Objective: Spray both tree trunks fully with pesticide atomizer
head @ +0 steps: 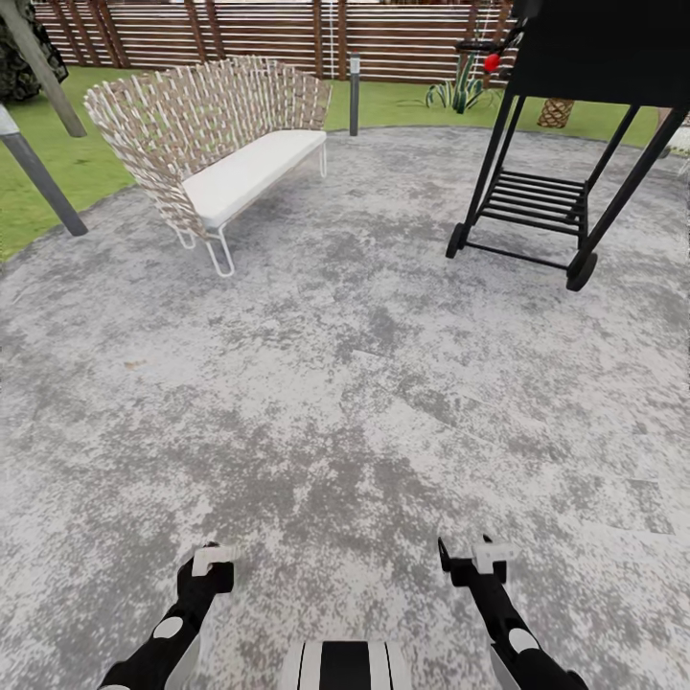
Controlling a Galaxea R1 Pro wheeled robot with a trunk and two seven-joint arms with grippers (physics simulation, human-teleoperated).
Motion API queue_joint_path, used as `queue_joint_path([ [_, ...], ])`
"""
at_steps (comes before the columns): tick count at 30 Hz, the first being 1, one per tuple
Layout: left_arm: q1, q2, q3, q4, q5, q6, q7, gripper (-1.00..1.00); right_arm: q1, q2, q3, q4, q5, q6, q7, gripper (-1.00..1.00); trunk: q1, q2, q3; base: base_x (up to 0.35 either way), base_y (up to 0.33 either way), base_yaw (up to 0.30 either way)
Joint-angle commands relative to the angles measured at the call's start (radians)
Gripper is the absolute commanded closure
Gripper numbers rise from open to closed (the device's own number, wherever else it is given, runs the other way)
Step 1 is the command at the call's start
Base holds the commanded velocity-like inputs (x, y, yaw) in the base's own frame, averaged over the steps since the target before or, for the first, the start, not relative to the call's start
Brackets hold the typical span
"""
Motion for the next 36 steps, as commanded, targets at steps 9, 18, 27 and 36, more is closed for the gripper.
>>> queue_joint_path([
  [9,0.0,0.0,0.0,0.0,0.0,0.001,0.001,1.0,0.0,0.0,0.001,0.01,0.002,-0.001,0.0,-1.0,-0.004,0.002,0.035,0.0,0.0,0.0],
  [18,0.003,0.0,0.001,0.0,0.0,0.008,0.001,1.0,0.0,0.002,-0.002,0.02,-0.001,-0.008,-0.006,-1.0,-0.008,0.004,0.07,0.0,0.0,0.0],
  [27,0.029,0.01,0.0,0.0,-0.005,0.016,-0.002,1.0,0.004,-0.04,-0.006,0.019,-0.005,-0.011,-0.005,-1.0,-0.012,0.006,0.112,0.0,0.0,0.0],
  [36,0.031,0.017,0.001,-0.002,-0.006,0.02,-0.002,1.0,0.007,-0.043,-0.005,0.022,-0.005,-0.008,-0.005,-1.0,-0.016,0.008,0.161,0.0,0.0,0.0],
])
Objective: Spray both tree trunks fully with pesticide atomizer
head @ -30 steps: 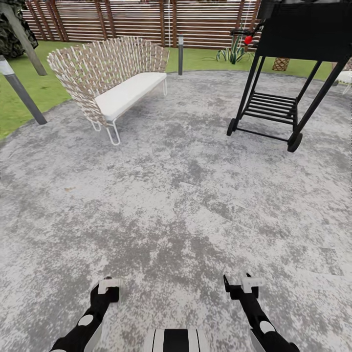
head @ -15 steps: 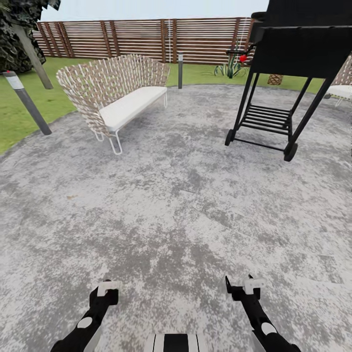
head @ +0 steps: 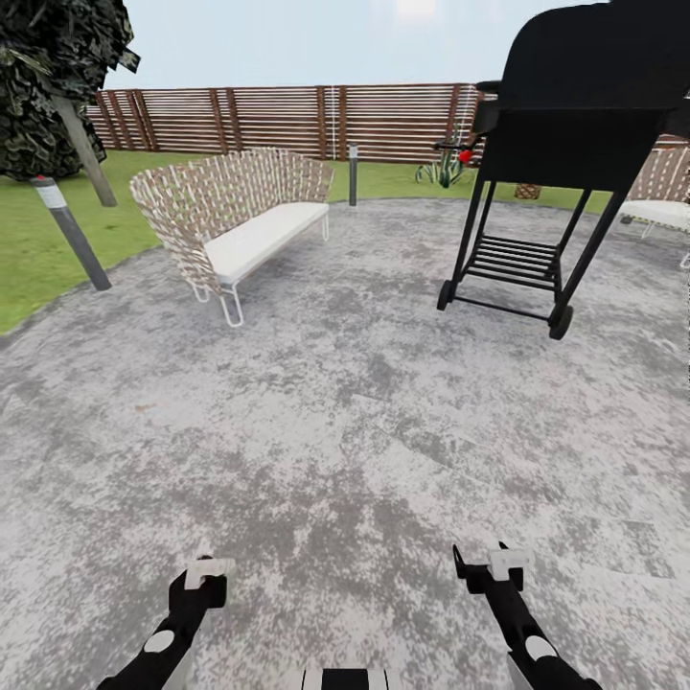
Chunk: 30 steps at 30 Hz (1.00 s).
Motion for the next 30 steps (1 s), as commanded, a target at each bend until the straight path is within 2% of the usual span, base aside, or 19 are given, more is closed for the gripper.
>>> queue_joint_path([
  [1,0.0,0.001,0.0,0.001,0.0,0.0,0.001,1.0,0.0,0.0,0.0,0.004,0.0,0.0,0.0,-1.0,0.0,0.0,0.006,0.0,0.0,0.0],
  [13,0.001,0.001,-0.002,0.002,0.003,0.0,0.002,1.0,0.002,-0.002,0.0,0.103,0.001,-0.002,0.001,-1.0,-0.006,0.003,0.071,0.0,0.0,0.0],
  [21,0.018,0.001,-0.002,0.002,0.002,-0.001,0.001,1.0,0.003,-0.003,-0.001,0.124,0.0,-0.003,0.0,-1.0,-0.036,0.059,0.108,0.0,0.0,0.0],
  [30,0.021,0.001,-0.002,0.003,0.0,-0.001,0.001,1.0,0.003,-0.005,-0.001,0.133,0.001,-0.003,-0.001,-1.0,-0.071,0.122,0.138,0.0,0.0,0.0],
])
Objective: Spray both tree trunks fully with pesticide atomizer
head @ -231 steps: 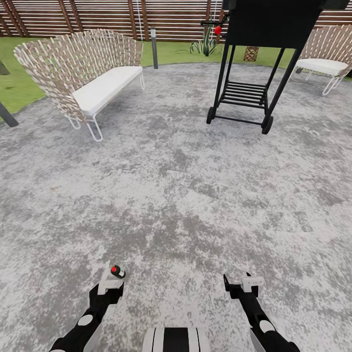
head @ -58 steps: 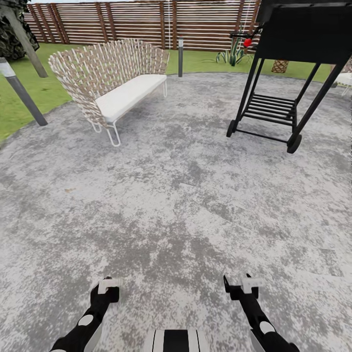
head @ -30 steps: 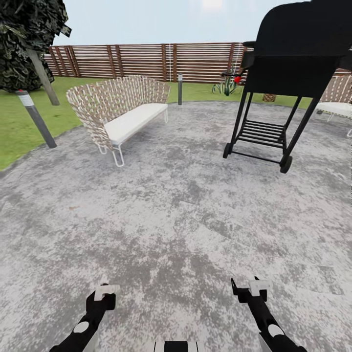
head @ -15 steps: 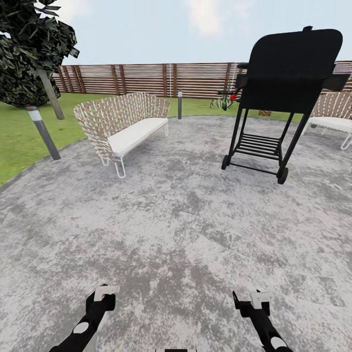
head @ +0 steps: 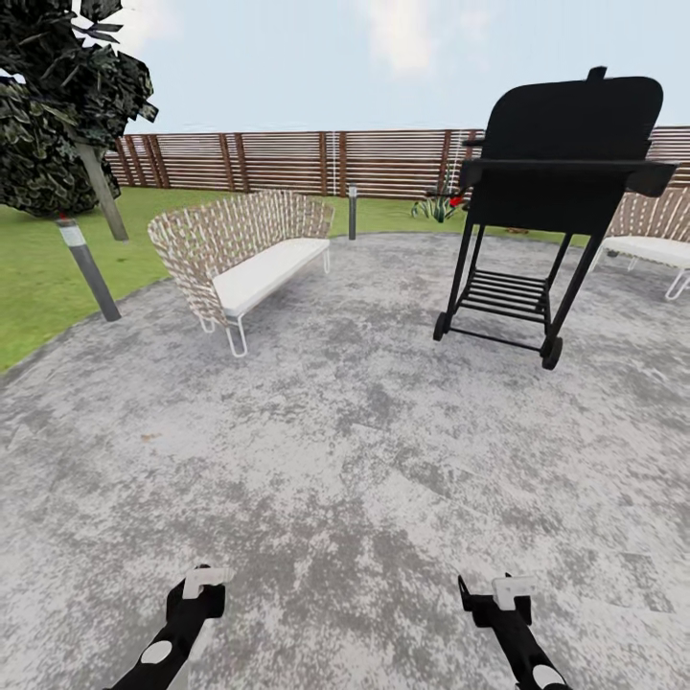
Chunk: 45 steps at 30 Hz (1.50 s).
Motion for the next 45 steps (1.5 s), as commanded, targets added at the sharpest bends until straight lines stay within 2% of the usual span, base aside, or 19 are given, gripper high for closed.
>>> queue_joint_path([
  [1,0.0,0.0,0.0,0.0,0.0,0.0,0.0,1.0,0.0,0.0,0.0,0.0,0.0,0.0,0.0,-1.0,-0.004,0.007,0.003,0.0,0.0,0.0],
  [5,0.001,0.0,0.0,0.001,0.001,0.0,0.0,1.0,0.0,0.001,0.0,0.003,0.0,0.0,0.0,-1.0,-0.019,0.035,0.016,0.0,0.0,0.0],
  [13,0.002,0.0,0.0,0.0,0.001,-0.001,0.002,1.0,0.0,0.002,0.001,0.004,0.001,0.0,0.0,-1.0,-0.019,0.035,0.016,0.0,0.0,0.054],
  [27,0.022,0.0,0.001,-0.002,0.002,-0.003,0.005,1.0,0.001,0.006,0.002,0.042,0.0,0.0,0.0,-1.0,-0.019,0.035,0.016,0.0,0.0,0.265],
  [45,0.026,-0.001,0.0,-0.001,0.003,-0.005,0.006,1.0,0.001,0.006,0.002,0.045,0.0,0.0,0.0,-1.0,-0.019,0.035,0.033,-0.013,0.016,0.235],
])
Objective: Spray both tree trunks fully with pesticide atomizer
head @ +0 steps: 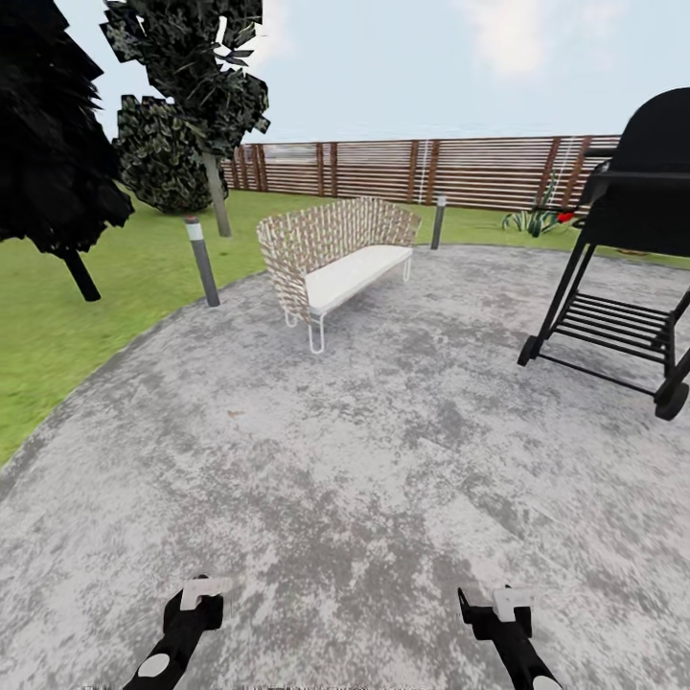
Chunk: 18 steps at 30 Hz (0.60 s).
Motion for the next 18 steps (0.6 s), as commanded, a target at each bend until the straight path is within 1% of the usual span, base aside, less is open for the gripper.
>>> queue_joint_path([
  [1,0.0,0.0,0.0,0.0,0.0,0.0,0.0,1.0,0.0,0.0,0.0,0.0,0.0,0.0,0.0,-1.0,0.0,0.0,0.001,-0.15,0.187,0.219],
  [6,0.001,0.0,0.0,0.0,0.0,-0.001,0.001,1.0,0.0,0.0,0.0,0.0,0.0,0.0,0.0,-1.0,0.0,0.0,0.006,-0.181,0.228,0.219],
  [12,0.001,0.0,0.0,0.0,0.0,-0.002,0.001,1.0,0.0,0.0,0.0,0.0,0.0,0.0,0.0,-1.0,0.0,0.0,0.012,-0.162,0.273,0.218],
  [18,0.001,0.0,0.001,0.0,-0.001,-0.003,0.001,1.0,0.0,0.0,0.0,0.0,0.0,0.0,0.0,-1.0,0.0,0.0,0.019,-0.085,0.293,0.218],
])
